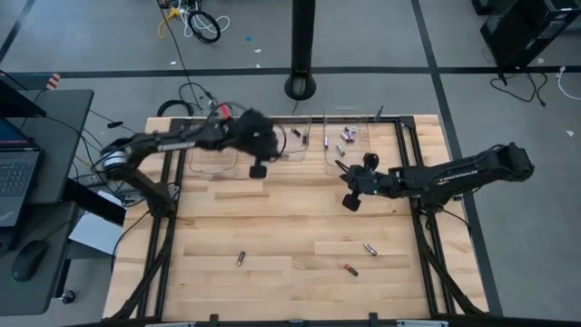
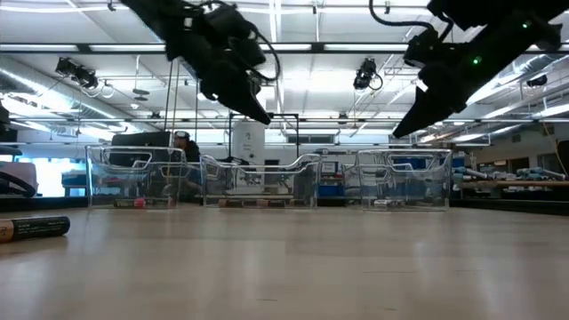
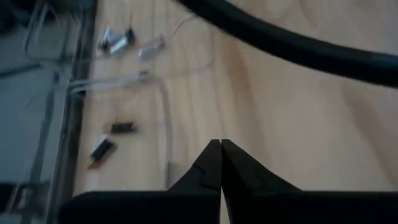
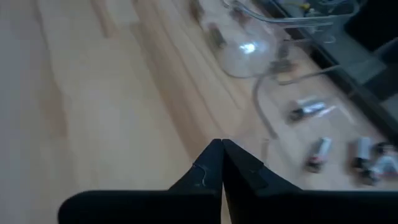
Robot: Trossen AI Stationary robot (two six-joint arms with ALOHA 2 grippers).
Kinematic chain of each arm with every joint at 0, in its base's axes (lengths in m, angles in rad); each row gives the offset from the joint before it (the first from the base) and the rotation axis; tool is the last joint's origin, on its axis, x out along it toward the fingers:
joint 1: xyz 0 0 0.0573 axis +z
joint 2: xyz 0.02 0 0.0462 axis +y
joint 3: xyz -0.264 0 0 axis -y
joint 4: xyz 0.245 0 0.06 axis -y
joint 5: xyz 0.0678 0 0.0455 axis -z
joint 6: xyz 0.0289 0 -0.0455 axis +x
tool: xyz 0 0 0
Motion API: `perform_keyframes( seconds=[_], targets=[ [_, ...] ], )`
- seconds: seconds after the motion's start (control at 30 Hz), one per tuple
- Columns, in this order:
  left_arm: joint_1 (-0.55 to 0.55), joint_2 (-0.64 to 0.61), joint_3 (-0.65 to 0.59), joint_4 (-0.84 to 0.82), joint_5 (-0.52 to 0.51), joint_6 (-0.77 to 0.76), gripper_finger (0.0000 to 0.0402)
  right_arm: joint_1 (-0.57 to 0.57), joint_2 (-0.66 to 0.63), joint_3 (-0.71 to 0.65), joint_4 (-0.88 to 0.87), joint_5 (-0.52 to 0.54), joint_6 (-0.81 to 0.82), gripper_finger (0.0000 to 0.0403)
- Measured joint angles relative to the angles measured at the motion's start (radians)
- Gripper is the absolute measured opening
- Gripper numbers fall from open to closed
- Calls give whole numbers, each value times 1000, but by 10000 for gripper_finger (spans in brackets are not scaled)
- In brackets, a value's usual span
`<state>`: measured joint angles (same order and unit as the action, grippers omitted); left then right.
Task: Sort batteries
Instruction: Put the orange battery into the left transparent bin
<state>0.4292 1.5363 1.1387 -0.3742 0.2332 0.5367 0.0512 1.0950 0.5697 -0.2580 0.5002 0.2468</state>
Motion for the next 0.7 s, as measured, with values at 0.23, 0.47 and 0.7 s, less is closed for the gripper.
perform_keyframes(
  seconds=[0.23, 0.47, 0.7],
  targets=[
    [-123, -201, -380, 467, -1, -161, 7, 96, -1, -35, 65, -6, 127, 16],
    [-233, -296, -603, 745, -56, -277, 7, 265, 13, -35, 63, -9, 310, 11],
    [-293, -301, -647, 778, -159, -306, 8, 361, 126, 6, 11, -20, 502, 17]
  ],
)
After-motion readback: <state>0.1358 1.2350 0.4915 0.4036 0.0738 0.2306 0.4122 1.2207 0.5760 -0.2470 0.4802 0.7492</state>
